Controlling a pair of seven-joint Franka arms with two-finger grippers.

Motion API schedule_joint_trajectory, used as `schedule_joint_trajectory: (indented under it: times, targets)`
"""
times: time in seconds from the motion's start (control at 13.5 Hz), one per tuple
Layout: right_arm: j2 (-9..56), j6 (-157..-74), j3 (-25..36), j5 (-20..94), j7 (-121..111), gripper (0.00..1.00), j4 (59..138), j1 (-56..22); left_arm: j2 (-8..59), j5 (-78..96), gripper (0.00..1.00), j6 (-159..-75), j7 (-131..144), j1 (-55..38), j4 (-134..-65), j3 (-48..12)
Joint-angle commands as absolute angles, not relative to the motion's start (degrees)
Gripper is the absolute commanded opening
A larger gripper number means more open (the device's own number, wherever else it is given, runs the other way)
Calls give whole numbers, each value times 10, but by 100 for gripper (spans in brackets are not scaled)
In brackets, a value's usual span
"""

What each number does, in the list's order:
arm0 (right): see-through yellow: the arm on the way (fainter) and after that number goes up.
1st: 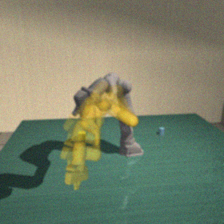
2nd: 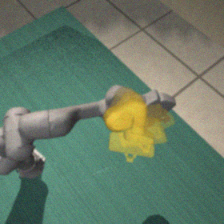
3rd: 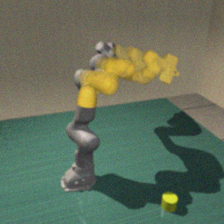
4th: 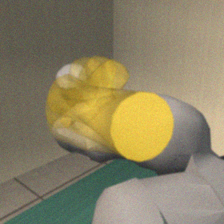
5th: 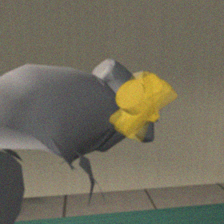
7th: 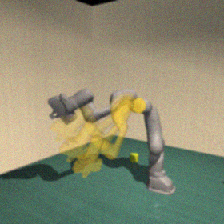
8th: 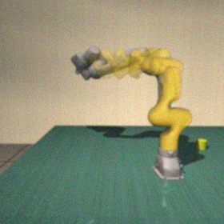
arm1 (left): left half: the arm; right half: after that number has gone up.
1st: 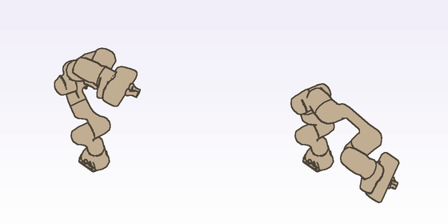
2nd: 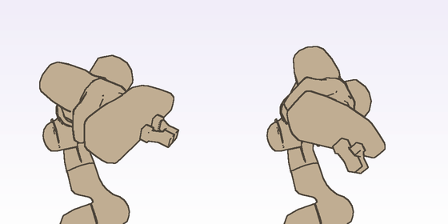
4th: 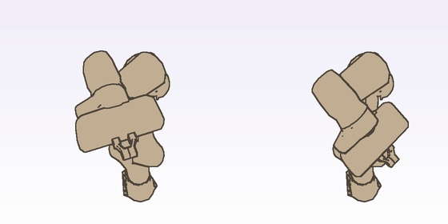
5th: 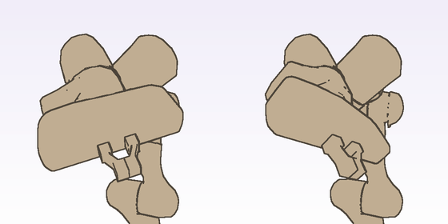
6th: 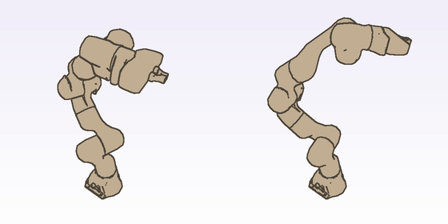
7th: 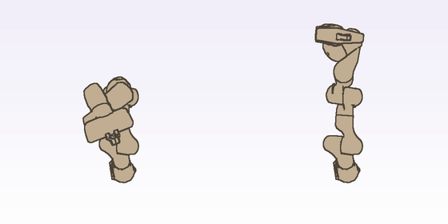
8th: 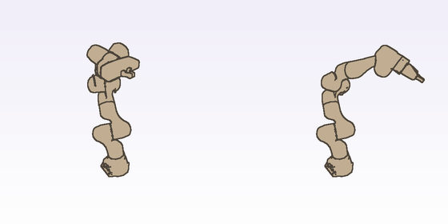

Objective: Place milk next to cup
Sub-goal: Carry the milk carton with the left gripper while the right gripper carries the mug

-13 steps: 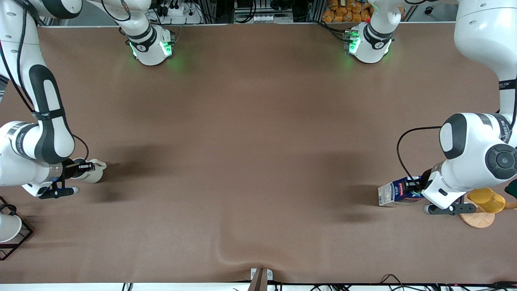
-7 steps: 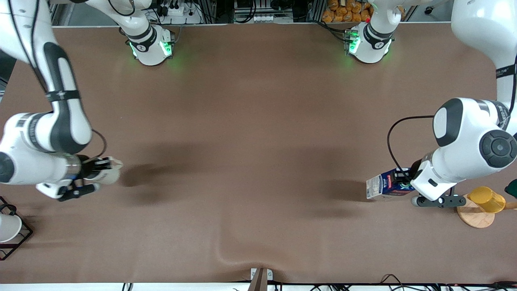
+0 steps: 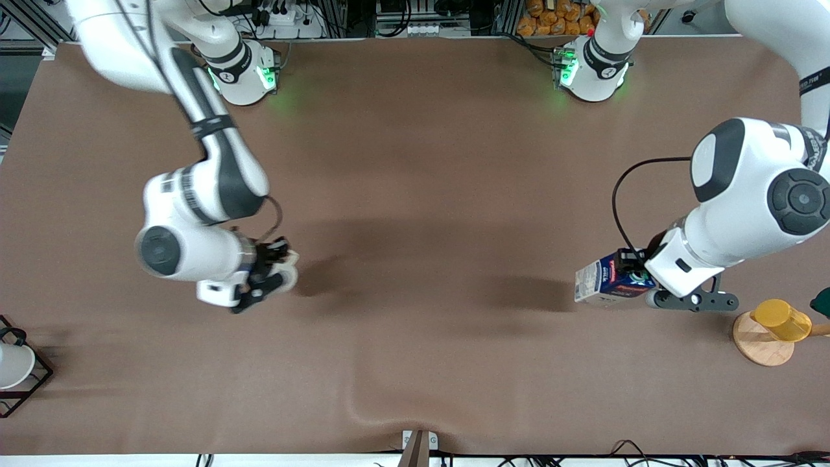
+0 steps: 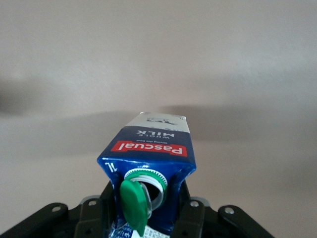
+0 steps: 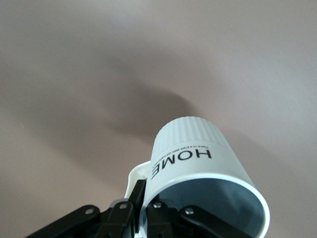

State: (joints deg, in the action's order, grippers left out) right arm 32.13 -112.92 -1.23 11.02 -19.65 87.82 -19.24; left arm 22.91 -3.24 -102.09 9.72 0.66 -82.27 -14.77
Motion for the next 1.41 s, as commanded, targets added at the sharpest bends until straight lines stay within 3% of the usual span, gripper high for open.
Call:
schedule_joint_trajectory:
  times: [0.0,0.15,0.37,0.59,0.67,0.74,0.82,1.19,1.34]
  targets:
    - [388,-1201,-1,112,-200,0,822,-264,201,-22,50,-990,159,9,-830,-187]
    - [428,-1255,2,105,-199,0,792,-296,200,-22,50,-980,217,10,-830,-225]
    - [480,-1259,2,72,-201,0,721,-317,204,-23,50,-978,249,5,-832,-247]
    - [498,-1259,2,31,-201,0,701,-331,210,-14,50,-982,267,0,-829,-260]
    - [498,-1259,2,31,-199,18,701,-330,210,-4,50,-983,285,-7,-829,-260]
    - [498,-1259,1,32,-197,85,702,-330,210,8,50,-984,307,-13,-828,-260]
    - [497,-1259,1,31,-198,100,703,-330,210,20,50,-993,323,-20,-826,-260]
    - [471,-1247,0,39,-199,100,709,-323,219,54,50,-1054,382,-54,-826,-260]
    - [447,-1205,0,43,-198,100,708,-320,235,51,50,-1104,409,-86,-826,-259]
